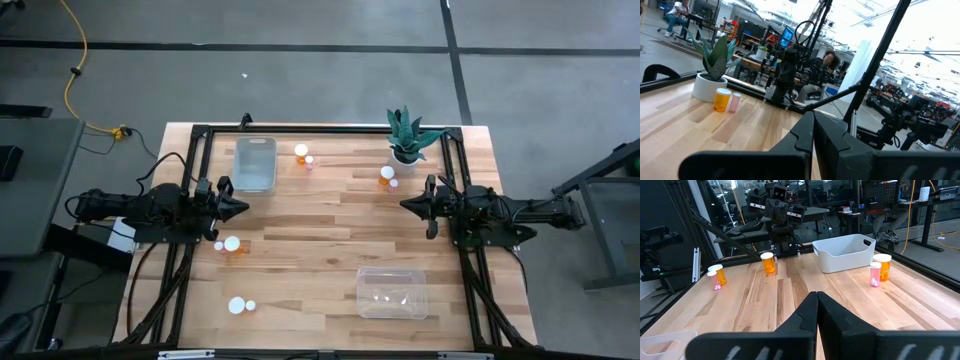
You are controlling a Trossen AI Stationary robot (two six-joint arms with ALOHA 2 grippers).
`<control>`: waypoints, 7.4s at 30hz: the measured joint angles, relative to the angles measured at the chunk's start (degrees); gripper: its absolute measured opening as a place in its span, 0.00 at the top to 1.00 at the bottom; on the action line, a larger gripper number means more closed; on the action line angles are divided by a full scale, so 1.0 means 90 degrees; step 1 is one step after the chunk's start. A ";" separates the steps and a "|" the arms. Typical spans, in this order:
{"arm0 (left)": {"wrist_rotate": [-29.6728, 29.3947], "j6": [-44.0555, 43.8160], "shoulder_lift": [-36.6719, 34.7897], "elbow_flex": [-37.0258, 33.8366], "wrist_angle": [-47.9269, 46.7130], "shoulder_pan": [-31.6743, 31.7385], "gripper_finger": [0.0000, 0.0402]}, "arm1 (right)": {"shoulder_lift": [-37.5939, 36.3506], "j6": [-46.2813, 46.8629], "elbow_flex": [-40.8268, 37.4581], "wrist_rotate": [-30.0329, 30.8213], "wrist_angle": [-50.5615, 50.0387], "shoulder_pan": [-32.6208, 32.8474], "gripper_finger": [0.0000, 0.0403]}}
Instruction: Pick and place medicine bottles into bin by pill shape (circle, oval)
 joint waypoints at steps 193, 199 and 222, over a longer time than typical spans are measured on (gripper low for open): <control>-0.0723 0.7051 1.1320 0.7916 -0.7332 0.5441 0.47 | -0.0005 0.0000 0.0000 0.0000 0.0000 0.0000 1.00; -0.0787 0.7223 1.1358 0.7916 -0.6926 0.5436 0.47 | -0.0005 -0.0001 0.0000 -0.0002 0.0000 0.0000 1.00; -0.0602 0.7127 1.1332 0.7916 -0.6501 0.5433 0.47 | -0.0005 -0.0001 0.0000 0.0000 0.0000 0.0000 1.00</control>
